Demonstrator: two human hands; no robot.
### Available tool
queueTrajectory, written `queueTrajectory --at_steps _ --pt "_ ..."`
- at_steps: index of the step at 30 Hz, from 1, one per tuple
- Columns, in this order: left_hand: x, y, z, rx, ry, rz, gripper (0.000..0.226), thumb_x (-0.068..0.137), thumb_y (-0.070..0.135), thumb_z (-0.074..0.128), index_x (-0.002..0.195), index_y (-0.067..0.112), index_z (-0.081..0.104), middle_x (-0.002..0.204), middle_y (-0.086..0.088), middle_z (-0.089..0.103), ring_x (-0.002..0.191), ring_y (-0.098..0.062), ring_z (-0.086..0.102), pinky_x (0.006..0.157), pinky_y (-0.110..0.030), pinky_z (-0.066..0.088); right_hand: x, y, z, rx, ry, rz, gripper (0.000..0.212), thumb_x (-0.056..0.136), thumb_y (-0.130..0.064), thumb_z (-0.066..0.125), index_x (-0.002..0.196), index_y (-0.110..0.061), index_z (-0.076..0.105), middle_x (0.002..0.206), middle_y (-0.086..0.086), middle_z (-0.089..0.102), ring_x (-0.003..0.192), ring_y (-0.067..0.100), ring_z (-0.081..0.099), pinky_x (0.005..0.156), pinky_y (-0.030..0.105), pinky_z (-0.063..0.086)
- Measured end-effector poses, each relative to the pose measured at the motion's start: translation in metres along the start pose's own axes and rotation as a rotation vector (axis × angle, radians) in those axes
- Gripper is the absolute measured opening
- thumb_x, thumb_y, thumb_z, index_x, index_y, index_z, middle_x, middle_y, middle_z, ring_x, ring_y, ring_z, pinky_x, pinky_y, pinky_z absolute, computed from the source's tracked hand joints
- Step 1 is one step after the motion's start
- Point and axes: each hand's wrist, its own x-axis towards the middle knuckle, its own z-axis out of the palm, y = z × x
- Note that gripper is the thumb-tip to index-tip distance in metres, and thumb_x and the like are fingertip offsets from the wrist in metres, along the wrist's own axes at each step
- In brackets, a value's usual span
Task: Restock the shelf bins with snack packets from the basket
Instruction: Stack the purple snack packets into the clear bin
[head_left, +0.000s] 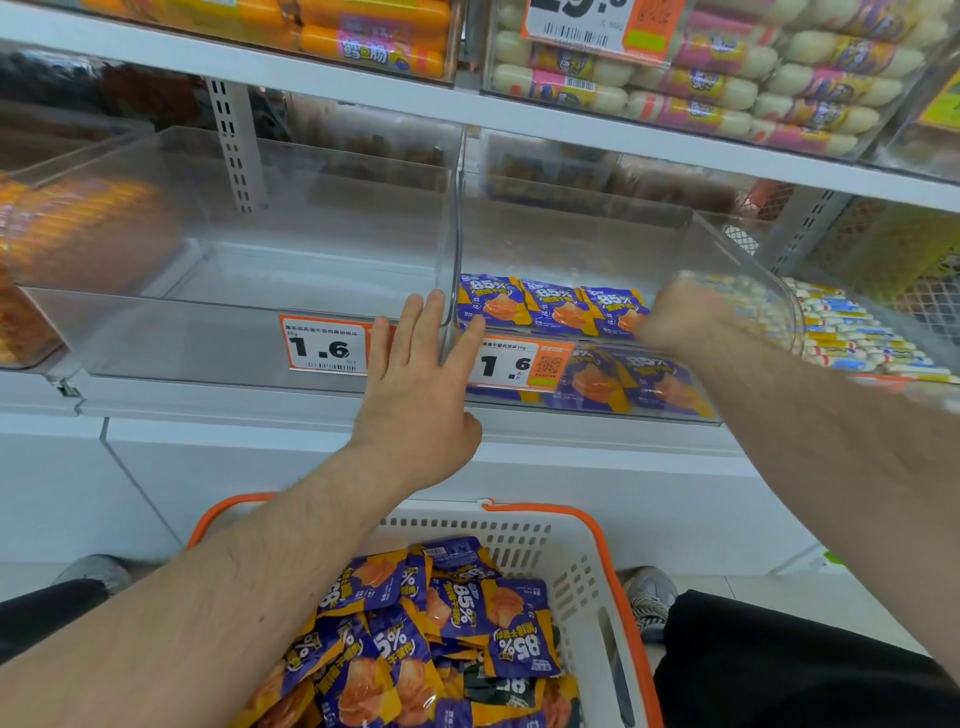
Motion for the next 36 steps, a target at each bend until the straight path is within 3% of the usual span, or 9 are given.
queueTrajectory --at_steps 4,7,12,17,21,23,27,31,36 --pt "-0.023 -0.004 0.022 -0.059 0.226 0.147 0.077 0.058 0.017 0.076 0.13 0.013 0.05 0.129 -0.015 0.042 0.116 -0.036 0.04 0.096 -0.054 0.038 -0.024 0.001 0.015 0.167 0.618 -0.298 0.015 0.08 -0.021 0.055 0.084 -0.009 0.063 0.088 0.015 0.061 0.083 0.037 0.059 0.066 0.037 0.042" --pt "-0.036 -0.007 0.023 -0.052 -0.122 0.218 0.053 0.079 0.026 0.063 0.131 0.022 0.053 0.129 -0.003 0.051 0.119 -0.028 0.049 0.101 -0.044 0.032 -0.065 -0.013 0.038 0.278 0.924 -0.746 0.008 0.072 -0.015 0.057 0.071 -0.007 0.06 0.075 0.016 0.054 0.07 0.034 0.053 0.062 0.038 0.036" --pt "-0.048 -0.024 0.026 0.05 -0.914 0.116 0.033 0.094 0.033 0.049 0.124 0.022 0.055 0.118 -0.001 0.059 0.106 -0.023 0.057 0.095 -0.04 0.045 -0.145 -0.034 0.125 0.507 0.443 -0.897 0.012 0.073 -0.017 0.05 0.068 -0.009 0.057 0.068 0.005 0.054 0.066 0.027 0.052 0.061 0.035 0.043" --pt "-0.051 -0.033 0.039 0.005 -0.976 0.115 0.011 0.09 0.024 0.048 0.081 0.018 0.051 0.078 -0.006 0.051 0.068 -0.025 0.048 0.061 -0.034 0.035 -0.182 -0.02 0.211 0.206 -0.396 -0.501 0.01 0.083 -0.021 0.052 0.075 -0.024 0.046 0.076 -0.002 0.052 0.073 0.02 0.054 0.06 0.032 0.045" --pt "-0.048 -0.035 0.046 0.007 -0.991 0.109 0.012 0.092 0.026 0.048 0.087 0.017 0.054 0.08 -0.005 0.055 0.069 -0.022 0.05 0.061 -0.033 0.038 -0.206 0.011 0.273 0.024 -0.761 -0.223 0.032 0.077 -0.04 0.059 0.104 -0.023 0.055 0.105 0.005 0.061 0.103 0.027 0.061 0.074 0.03 0.046" --pt "-0.046 -0.033 0.048 0.008 -1.009 0.118 0.018 0.093 0.028 0.047 0.101 0.016 0.059 0.086 -0.004 0.058 0.075 -0.022 0.055 0.065 -0.035 0.043 -0.216 0.022 0.295 -0.022 -0.823 -0.12 0.065 0.065 -0.061 0.061 0.119 -0.025 0.054 0.127 0.009 0.057 0.119 0.03 0.055 0.086 0.033 0.049" --pt "-0.044 -0.03 0.051 0.012 -1.009 0.137 0.025 0.094 0.031 0.047 0.113 0.019 0.058 0.093 -0.003 0.059 0.08 -0.02 0.056 0.068 -0.036 0.046 -0.227 0.025 0.299 -0.086 -0.863 -0.025 0.13 0.059 -0.088 0.059 0.154 -0.015 0.01 0.161 0.016 0.008 0.147 0.033 0.014 0.117 0.043 0.025" --pt "-0.044 -0.027 0.052 0.025 -1.023 0.134 0.023 0.093 0.031 0.048 0.111 0.02 0.057 0.099 -0.003 0.06 0.085 -0.021 0.058 0.067 -0.034 0.045 -0.234 0.02 0.294 -0.201 -0.846 -0.093 0.111 0.067 -0.082 0.058 0.149 -0.016 0.022 0.153 0.02 0.029 0.139 0.037 0.031 0.11 0.046 0.035" --pt "-0.045 -0.022 0.046 0.013 -1.017 0.149 0.014 0.093 0.028 0.048 0.096 0.016 0.057 0.082 -0.002 0.054 0.068 -0.017 0.048 0.057 -0.03 0.036 -0.237 0.015 0.271 -0.203 -0.7 -0.323 0.026 0.082 -0.043 0.065 0.093 -0.022 0.054 0.095 0.0 0.064 0.093 0.023 0.065 0.08 0.036 0.052"
